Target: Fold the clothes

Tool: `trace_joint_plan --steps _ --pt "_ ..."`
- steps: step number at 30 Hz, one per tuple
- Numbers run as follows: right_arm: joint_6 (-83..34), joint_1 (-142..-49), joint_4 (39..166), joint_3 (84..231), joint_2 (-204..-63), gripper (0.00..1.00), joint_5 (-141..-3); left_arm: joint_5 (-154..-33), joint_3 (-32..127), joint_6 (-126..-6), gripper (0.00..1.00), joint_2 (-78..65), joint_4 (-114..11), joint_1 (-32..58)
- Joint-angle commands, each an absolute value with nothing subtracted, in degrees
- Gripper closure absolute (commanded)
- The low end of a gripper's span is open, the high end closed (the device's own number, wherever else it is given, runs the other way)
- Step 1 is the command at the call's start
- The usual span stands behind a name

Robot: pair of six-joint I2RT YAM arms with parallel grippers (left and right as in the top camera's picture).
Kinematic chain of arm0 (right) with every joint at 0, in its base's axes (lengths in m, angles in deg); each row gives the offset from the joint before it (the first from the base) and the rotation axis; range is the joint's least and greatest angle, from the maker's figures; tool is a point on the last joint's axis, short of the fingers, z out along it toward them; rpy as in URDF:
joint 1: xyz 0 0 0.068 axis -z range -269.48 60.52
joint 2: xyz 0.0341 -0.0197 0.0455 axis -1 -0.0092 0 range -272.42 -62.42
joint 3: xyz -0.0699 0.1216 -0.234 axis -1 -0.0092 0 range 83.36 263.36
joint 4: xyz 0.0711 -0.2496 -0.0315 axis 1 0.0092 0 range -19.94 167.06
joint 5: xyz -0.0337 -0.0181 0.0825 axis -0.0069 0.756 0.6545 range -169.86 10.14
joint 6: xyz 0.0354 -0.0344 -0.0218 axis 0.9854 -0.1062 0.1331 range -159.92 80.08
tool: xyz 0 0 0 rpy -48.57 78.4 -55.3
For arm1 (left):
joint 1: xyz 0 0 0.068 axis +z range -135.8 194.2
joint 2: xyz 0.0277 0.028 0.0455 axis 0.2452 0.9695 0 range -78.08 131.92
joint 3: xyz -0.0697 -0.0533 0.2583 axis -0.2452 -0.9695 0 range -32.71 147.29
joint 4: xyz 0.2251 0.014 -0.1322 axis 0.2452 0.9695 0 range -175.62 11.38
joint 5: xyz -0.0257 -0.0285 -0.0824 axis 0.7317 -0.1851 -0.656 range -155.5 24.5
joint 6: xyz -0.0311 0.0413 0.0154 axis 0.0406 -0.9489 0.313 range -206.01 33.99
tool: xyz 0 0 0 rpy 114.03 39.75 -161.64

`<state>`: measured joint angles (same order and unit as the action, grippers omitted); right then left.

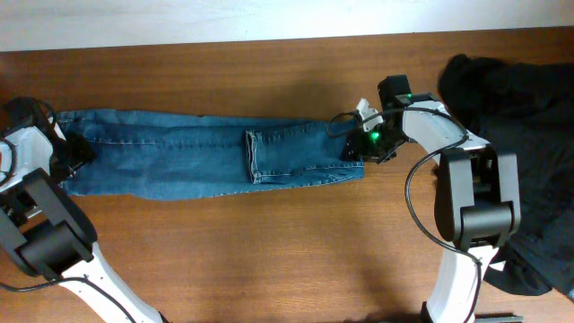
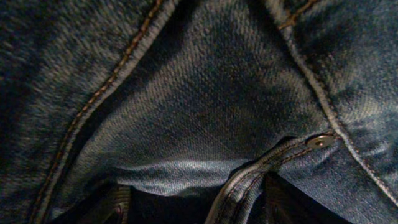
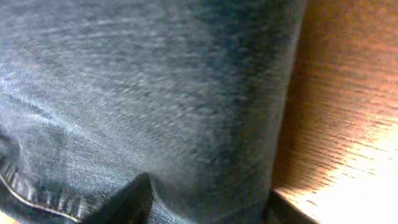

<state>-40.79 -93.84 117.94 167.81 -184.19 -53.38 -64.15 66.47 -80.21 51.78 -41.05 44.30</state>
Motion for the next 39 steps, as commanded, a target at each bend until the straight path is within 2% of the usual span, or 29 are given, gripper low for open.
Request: trace_joint_plan --steps 1,2,3,7,14,17,20,27,28,32,33,35,37,39 --pt "-40.9 -93.7 118.0 167.0 -184.7 0.80 -52.8 -67.3 64.6 -80.1 0.31 55.2 -40.3 43.1" --pt "-40.9 -93.7 117.9 167.0 -184.7 0.92 -52.9 -67.3 64.6 -80.1 0.31 55.2 -40.3 43.1" --pt "-40.9 -93.7 118.0 167.0 -184.7 0.96 -52.9 -67.3 64.6 -80.1 0.32 55.2 -40.1 43.1" --pt "-40.9 -93.0 118.3 167.2 -184.6 0.96 -52.9 -72.0 64.6 -80.1 0.32 54.8 -40.1 43.0" --pt "-42.5 -86.7 122.7 170.7 -182.2 0.96 -53.5 -72.2 64.6 -80.1 0.23 49.2 -39.9 41.0" --pt "-44.4 -83.3 125.6 171.8 -181.0 0.96 -56.9 -72.2 64.6 -80.1 0.17 47.0 -39.1 40.4" --pt "-47.4 -80.3 129.0 172.2 -181.0 0.96 -58.8 -72.4 64.6 -80.1 0.02 45.3 -38.1 39.8" --pt "-48.7 -78.2 130.8 172.2 -181.0 0.96 -61.5 -76.1 64.6 -80.1 0.03 43.6 -37.9 39.4" --pt "-48.7 -78.2 130.8 172.2 -181.0 0.96 -61.5 -75.3 64.6 -80.1 0.06 43.6 -37.6 39.4" --pt "-48.7 -78.2 130.8 172.2 -181.0 0.96 -61.5 -74.1 64.5 -80.1 0.43 43.7 -34.9 39.4" --pt "-48.7 -78.2 130.8 172.2 -181.0 0.96 -61.5 -74.1 63.9 -80.4 0.58 43.7 -34.4 39.4" --pt "-48.7 -78.2 130.9 172.2 -181.0 0.96 -61.5 -72.1 62.1 -81.8 0.73 43.7 -34.4 39.4" --pt "-48.7 -78.2 130.9 172.2 -181.0 0.96 -61.5 -66.8 59.8 -81.7 0.79 43.7 -35.5 39.5" --pt "-48.7 -78.2 131.2 172.2 -181.0 0.96 -61.5 -61.1 57.1 -81.8 0.80 43.7 -37.2 39.6"
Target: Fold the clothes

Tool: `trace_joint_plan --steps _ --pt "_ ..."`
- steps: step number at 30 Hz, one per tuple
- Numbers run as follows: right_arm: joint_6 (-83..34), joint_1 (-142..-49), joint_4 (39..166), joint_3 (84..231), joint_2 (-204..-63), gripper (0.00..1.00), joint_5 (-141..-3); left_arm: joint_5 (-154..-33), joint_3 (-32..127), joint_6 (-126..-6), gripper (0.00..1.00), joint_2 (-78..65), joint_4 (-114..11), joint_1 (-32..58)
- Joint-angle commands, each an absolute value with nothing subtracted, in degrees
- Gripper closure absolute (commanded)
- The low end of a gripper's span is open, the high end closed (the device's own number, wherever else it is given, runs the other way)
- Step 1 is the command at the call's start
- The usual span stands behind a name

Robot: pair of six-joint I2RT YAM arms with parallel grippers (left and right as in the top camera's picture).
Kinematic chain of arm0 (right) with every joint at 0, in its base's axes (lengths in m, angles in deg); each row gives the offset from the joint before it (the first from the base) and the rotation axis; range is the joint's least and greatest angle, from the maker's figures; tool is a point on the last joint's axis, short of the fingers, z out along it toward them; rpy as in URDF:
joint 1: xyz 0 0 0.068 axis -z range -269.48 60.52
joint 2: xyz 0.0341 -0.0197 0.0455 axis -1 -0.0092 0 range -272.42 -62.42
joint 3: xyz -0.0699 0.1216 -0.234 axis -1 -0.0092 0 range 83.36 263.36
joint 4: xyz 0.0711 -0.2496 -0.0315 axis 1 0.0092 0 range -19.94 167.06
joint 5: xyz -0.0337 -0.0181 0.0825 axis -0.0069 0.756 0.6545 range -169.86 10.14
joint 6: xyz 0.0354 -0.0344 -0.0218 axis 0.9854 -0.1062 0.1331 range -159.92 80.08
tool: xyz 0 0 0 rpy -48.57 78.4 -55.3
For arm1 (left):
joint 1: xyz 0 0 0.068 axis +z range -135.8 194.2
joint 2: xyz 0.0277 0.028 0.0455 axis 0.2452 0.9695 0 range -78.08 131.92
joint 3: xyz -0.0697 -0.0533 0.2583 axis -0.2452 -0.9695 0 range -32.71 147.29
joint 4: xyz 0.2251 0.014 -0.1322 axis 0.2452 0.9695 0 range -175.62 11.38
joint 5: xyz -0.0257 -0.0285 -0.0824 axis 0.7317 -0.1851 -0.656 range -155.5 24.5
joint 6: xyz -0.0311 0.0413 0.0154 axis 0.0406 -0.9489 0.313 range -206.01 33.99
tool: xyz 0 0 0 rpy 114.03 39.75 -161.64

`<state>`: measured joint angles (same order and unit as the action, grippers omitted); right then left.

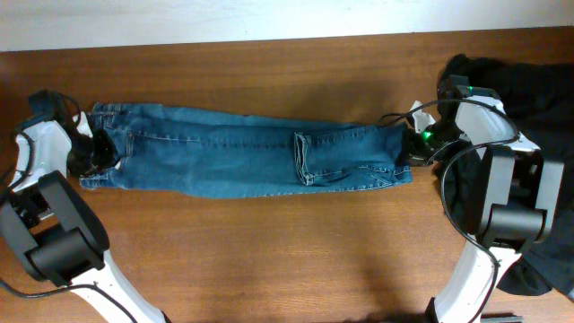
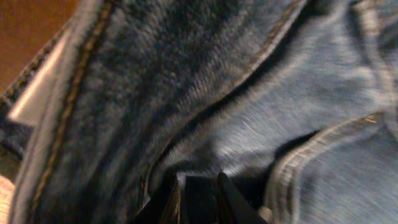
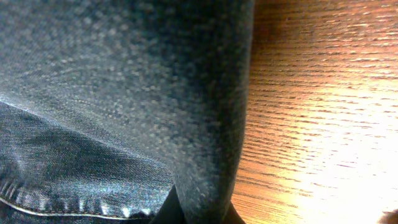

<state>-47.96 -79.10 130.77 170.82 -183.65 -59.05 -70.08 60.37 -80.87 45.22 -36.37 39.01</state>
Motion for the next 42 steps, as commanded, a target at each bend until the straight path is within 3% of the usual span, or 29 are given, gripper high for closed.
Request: trace_joint_plan --steps 1,9,17,25,27,40,41,42 --pt "-48.7 -78.2 131.2 172.2 -181.0 0.96 -61.5 -59.8 56.4 -81.7 0.80 43.7 -38.1 39.8" --pt "-48.7 -78.2 131.4 172.2 -181.0 0.96 -61.8 -61.5 56.4 -81.8 0.78 43.4 -41.4 40.6" --pt "-48.7 -78.1 131.4 172.2 -181.0 0.96 -62.6 -74.2 58.4 -81.8 0.46 35.3 -40.6 40.6" --pt "-49.2 -78.1 131.4 172.2 -181.0 0.96 -62.8 -71.9 58.4 -81.8 0.36 33.9 -40.1 40.6" --pt "-49.2 -78.1 131.4 172.2 -181.0 0.96 -62.8 -71.9 58.4 -81.8 0.30 33.9 -40.2 40.6" --pt "-49.2 -78.1 131.6 172.2 -181.0 0.96 -62.8 -71.7 58.3 -81.8 0.26 34.8 -40.2 40.6" --pt "-49.2 -78.1 131.5 172.2 -181.0 0.94 -62.8 -71.7 58.3 -81.8 0.26 34.8 -40.2 40.6" --pt "-49.7 -78.1 131.4 172.2 -181.0 0.82 -62.8 -71.7 58.3 -81.8 0.26 34.8 -40.2 40.6"
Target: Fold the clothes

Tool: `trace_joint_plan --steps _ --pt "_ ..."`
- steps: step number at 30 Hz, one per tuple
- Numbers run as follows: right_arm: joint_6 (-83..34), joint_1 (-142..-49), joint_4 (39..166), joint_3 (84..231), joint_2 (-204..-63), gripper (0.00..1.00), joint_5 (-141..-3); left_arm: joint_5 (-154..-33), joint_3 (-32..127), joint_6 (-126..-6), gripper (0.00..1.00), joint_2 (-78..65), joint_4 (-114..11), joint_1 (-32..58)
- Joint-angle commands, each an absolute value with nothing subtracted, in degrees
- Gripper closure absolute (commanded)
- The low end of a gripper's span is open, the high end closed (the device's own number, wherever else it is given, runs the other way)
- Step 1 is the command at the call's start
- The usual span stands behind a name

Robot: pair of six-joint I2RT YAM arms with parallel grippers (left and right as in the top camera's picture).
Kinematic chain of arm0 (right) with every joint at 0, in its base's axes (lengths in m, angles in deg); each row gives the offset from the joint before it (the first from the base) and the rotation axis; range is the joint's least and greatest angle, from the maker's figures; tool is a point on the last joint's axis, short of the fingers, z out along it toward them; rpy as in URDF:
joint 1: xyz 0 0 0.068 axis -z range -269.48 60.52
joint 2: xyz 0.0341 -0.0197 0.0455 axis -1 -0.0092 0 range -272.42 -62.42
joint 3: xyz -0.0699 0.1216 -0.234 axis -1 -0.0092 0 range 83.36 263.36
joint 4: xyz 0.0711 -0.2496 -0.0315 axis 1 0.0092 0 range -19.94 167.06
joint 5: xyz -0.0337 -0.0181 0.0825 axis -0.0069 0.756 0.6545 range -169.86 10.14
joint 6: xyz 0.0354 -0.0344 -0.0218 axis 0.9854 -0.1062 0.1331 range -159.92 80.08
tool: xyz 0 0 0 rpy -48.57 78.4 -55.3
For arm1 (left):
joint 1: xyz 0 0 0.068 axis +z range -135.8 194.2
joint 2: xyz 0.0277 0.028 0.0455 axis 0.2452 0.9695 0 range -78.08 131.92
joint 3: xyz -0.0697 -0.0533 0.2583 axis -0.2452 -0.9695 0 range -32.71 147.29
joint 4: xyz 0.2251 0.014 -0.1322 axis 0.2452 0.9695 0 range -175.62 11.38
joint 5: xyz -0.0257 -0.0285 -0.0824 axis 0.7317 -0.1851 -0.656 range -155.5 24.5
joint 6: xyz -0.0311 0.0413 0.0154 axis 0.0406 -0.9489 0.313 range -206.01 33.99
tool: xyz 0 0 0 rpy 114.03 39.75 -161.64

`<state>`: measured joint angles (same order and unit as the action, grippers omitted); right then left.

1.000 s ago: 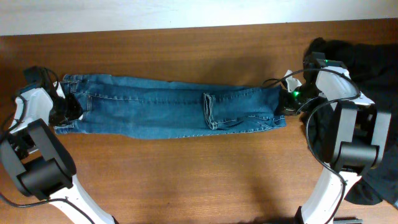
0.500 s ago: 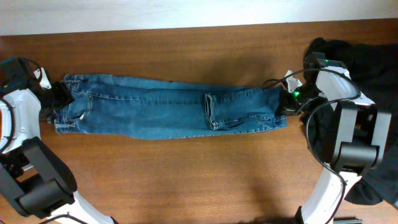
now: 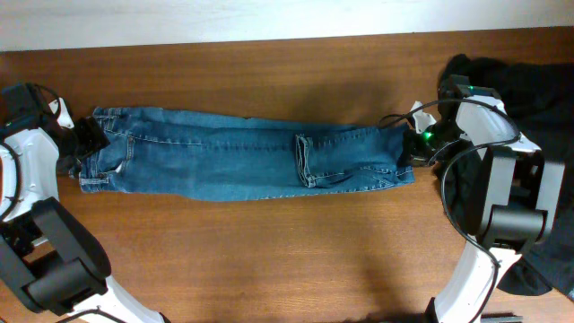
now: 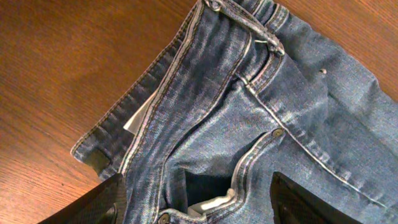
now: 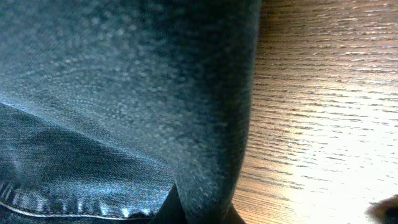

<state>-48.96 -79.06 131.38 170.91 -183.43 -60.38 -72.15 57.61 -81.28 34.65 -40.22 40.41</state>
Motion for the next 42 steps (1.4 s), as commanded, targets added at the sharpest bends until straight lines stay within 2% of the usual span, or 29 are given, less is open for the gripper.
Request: trace_joint_plan --steps 1,2,3,4,5,10,13,15,16,17,18,19,22,27,29,31,39,42 --pt "-51.6 -78.1 131.5 172.5 -181.0 0.73 -63.0 -71.7 58.3 -81.8 0.26 34.8 -40.2 40.6" --pt "-51.7 -78.1 132.0 173.3 -181.0 0.64 -63.8 -71.7 58.3 -81.8 0.26 34.8 -40.1 40.6" --pt "-51.7 -78.0 132.9 174.6 -181.0 0.60 -64.6 -71.7 58.3 -81.8 0.26 34.8 -40.1 40.6" --pt "-51.5 -77.9 134.8 178.0 -181.0 0.51 -65.6 -71.7 58.3 -81.8 0.26 34.8 -39.9 40.6" --pt "-51.5 -77.8 135.9 180.3 -181.0 0.48 -65.6 -71.7 58.3 -81.8 0.26 34.8 -39.9 40.6" --pt "-51.2 -79.2 146.4 196.9 -181.0 0.48 -65.2 -71.7 58.3 -81.8 0.26 34.8 -39.9 40.6" --pt "-52.1 -86.2 151.4 201.8 -181.0 0.50 -67.9 -71.7 58.3 -81.8 0.21 34.8 -39.9 40.6" --pt "-51.9 -90.2 151.8 201.6 -181.2 0.47 -67.9 -71.7 58.3 -81.8 0.21 34.8 -39.6 40.6" --pt "-51.9 -94.6 151.9 201.3 -181.7 0.27 -67.4 -71.7 58.3 -81.8 0.21 34.8 -39.3 40.6" --pt "-51.9 -96.8 151.8 201.3 -181.9 0.13 -66.4 -71.7 58.3 -81.8 0.21 34.8 -39.3 40.6" --pt "-51.9 -99.0 151.2 201.2 -182.2 0.10 -65.5 -71.7 58.3 -81.8 0.20 34.8 -39.3 40.6" --pt "-51.9 -102.0 150.3 201.2 -182.5 0.01 -64.0 -71.7 58.3 -81.8 0.20 34.8 -39.3 40.6" --pt "-47.6 -107.9 149.2 201.2 -183.8 0.01 -66.0 -71.8 58.3 -81.8 0.20 34.8 -39.3 40.6" --pt "-40.0 -115.8 145.9 200.8 -188.8 0.01 -76.8 -72.2 58.2 -81.8 0.20 34.8 -39.3 40.6" --pt "-29.6 -119.8 143.9 200.8 -192.6 0.01 -87.3 -72.2 58.1 -81.8 0.20 34.8 -39.3 40.6" --pt "-23.0 -121.3 143.5 200.8 -195.1 0.01 -91.8 -72.2 58.1 -81.8 0.20 34.8 -39.3 40.6" --pt "-20.9 -121.5 141.0 200.7 -200.4 0.01 -90.5 -72.2 58.1 -81.8 0.19 34.8 -39.3 40.6" --pt "-20.9 -121.1 139.7 200.5 -201.0 0.15 -90.9 -72.2 58.1 -81.8 0.19 34.8 -39.3 40.6"
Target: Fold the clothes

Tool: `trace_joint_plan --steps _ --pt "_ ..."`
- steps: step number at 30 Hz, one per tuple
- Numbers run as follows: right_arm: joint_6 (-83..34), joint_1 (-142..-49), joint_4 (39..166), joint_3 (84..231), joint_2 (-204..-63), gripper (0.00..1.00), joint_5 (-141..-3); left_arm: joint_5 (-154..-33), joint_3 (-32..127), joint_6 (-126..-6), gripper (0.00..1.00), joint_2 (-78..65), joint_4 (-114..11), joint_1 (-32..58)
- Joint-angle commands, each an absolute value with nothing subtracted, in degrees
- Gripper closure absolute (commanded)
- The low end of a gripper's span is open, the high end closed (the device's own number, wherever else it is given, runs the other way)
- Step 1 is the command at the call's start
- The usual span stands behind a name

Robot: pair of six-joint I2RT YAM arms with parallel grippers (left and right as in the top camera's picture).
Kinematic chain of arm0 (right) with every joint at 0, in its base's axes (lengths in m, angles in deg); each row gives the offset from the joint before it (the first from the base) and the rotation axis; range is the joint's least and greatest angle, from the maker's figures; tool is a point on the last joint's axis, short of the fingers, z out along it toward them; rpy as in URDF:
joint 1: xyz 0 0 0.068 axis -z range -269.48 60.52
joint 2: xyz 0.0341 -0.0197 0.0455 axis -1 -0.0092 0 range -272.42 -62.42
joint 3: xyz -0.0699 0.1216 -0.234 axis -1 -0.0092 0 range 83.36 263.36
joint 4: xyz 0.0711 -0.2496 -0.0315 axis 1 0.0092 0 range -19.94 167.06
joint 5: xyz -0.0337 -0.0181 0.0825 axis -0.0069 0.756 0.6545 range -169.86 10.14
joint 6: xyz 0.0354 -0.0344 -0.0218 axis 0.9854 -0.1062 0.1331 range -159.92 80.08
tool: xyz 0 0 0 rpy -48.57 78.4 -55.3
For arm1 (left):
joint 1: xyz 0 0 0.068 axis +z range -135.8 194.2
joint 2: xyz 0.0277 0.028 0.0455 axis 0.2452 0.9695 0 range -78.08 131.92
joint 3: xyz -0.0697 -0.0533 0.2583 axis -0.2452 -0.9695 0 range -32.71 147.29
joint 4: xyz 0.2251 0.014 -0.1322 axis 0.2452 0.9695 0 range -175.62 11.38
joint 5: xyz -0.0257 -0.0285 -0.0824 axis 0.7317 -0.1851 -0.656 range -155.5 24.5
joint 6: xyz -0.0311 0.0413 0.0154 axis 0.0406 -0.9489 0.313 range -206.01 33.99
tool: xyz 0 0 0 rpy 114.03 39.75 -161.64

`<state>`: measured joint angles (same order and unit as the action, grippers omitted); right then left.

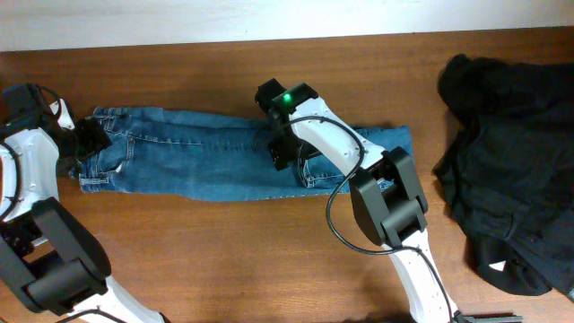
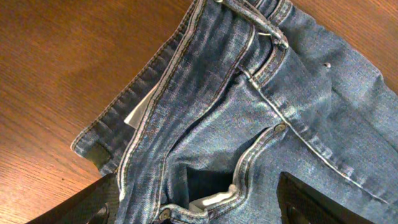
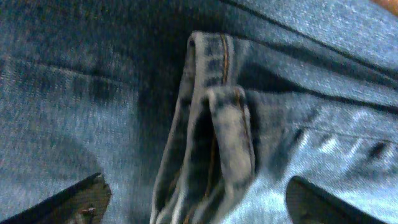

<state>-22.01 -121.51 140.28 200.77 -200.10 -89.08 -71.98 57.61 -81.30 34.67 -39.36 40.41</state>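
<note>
A pair of blue jeans [image 1: 197, 152] lies stretched left to right across the wooden table, folded lengthwise. Its waistband [image 2: 161, 93] is at the left end. My left gripper [image 1: 85, 144] hovers open just above that waistband, and its fingers [image 2: 93, 202] stand wide apart over the fly and pocket. My right gripper [image 1: 282, 154] is over the middle of the jeans. It is open [image 3: 202, 202], with a leg hem [image 3: 217, 124] lying between its spread fingers. Nothing is held.
A heap of black clothes [image 1: 511, 135] covers the right end of the table [image 1: 269, 260]. The table's far edge meets a white wall behind the jeans. Bare wood runs along the front, below the jeans.
My right gripper has let go of the right end of the jeans and now stands open over their middle, at the leg hem. The left gripper and the jeans have not moved.
Both grippers first held the ends of the jeans, which lay further left. Then the jeans lay further right, still held at both ends. Then the left gripper was open above the waistband. Now the right gripper is open too, over the middle.
</note>
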Motion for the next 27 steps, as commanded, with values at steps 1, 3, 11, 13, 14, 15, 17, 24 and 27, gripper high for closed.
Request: trace_joint_plan --steps 1,3,11,13,14,15,17,24,27 --pt "-20.9 -120.9 139.6 200.5 -201.1 0.20 -90.8 -72.2 58.1 -81.8 0.19 34.8 -39.3 40.6" --pt "-20.9 -120.9 139.8 200.4 -201.6 0.27 -90.9 -72.2 58.1 -81.8 0.19 34.8 -39.3 40.6" --pt "-19.7 -120.6 140.0 199.6 -201.7 0.65 -95.0 -72.2 58.1 -81.8 0.19 34.8 -39.3 40.6" --pt "-19.7 -120.1 140.9 200.0 -201.5 0.73 -96.1 -72.2 58.1 -81.8 0.19 34.8 -39.3 40.6" --pt "-19.7 -119.7 141.4 200.3 -201.3 0.74 -96.3 -72.2 58.1 -81.8 0.19 34.8 -39.3 40.6" --pt "-19.7 -118.9 142.1 200.8 -200.8 0.75 -96.7 -72.2 58.1 -81.8 0.19 34.8 -39.3 40.6" --pt "-19.7 -117.0 142.7 201.1 -199.2 0.75 -97.9 -72.2 58.1 -81.8 0.19 34.8 -39.3 40.6" --pt "-30.1 -114.3 147.1 207.8 -197.3 0.76 -97.1 -72.2 58.1 -81.8 0.19 34.8 -39.3 40.6" --pt "-30.3 -116.0 149.0 215.1 -197.3 0.76 -95.0 -72.2 58.1 -81.8 0.19 34.8 -39.3 40.6"
